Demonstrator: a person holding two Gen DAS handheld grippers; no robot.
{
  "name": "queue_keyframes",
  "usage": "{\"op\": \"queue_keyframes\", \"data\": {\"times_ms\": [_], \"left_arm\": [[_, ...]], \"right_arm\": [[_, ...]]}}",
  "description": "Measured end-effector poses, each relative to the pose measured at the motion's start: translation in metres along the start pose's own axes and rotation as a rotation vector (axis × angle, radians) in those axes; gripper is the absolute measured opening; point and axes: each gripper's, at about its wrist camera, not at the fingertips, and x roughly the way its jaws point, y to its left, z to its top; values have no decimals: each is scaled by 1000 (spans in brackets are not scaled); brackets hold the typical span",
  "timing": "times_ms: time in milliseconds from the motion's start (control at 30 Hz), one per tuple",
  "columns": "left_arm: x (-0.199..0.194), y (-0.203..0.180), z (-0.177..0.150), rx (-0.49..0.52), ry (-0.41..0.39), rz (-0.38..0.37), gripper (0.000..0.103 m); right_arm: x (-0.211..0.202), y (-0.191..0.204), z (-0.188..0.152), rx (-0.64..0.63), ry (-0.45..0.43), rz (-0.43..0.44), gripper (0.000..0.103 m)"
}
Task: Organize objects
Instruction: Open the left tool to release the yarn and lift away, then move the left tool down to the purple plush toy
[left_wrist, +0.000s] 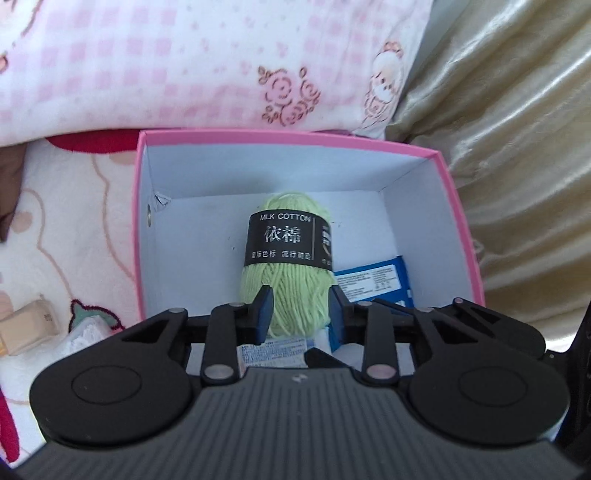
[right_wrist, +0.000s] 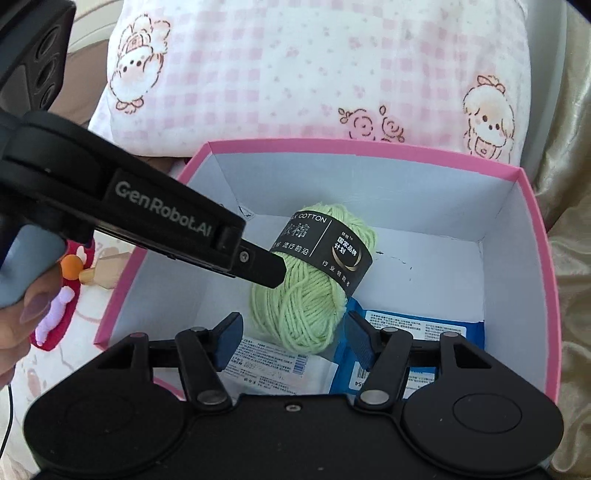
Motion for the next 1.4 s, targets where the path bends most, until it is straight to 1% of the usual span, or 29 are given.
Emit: {"op": "queue_keyframes", "data": {"times_ms": [100,233,367,533,700,767,900,1000,1100,1167,1267,1333,1400], "left_arm": [[-26,-6,-5,43,-1,1,40],[-59,-13,-13,97,17,-5,41],[-94,-14,-22,115,11,20,44],[-146,-10,-41,159,-1,58,46],[-195,4,-62,161,-24,83,49],[-212,12,-70,151,-34,88,50],[-243,32,-86,128,-55,103,52],[-260,49,-96,112,-73,128,54],[-265,72,-105,83,-86,137,56],[-265,91,-112,62,-92,133,58],[-262,116,-121,52,-89,143,58],[-260,133,-126,22,-86,154,58],[-259,149,-130,6,-100,157,58]], "right_arm": [[-28,9,0,-7,-29,9,69],[-62,26,0,-18,-72,-6,69],[-90,47,-1,-42,-65,-42,71],[-118,72,5,-60,-67,-18,75],[-139,105,2,-127,-84,-13,77],[-146,119,0,-143,-105,-9,77],[-160,147,-5,-169,-158,59,77],[-162,169,-8,-199,-175,105,78],[-152,192,-11,-230,-161,149,80],[-142,205,-12,-243,-141,174,81],[-124,223,-15,-238,-104,195,81],[-112,236,-17,-256,-77,220,81],[-99,247,-18,-278,-51,237,81]]}}
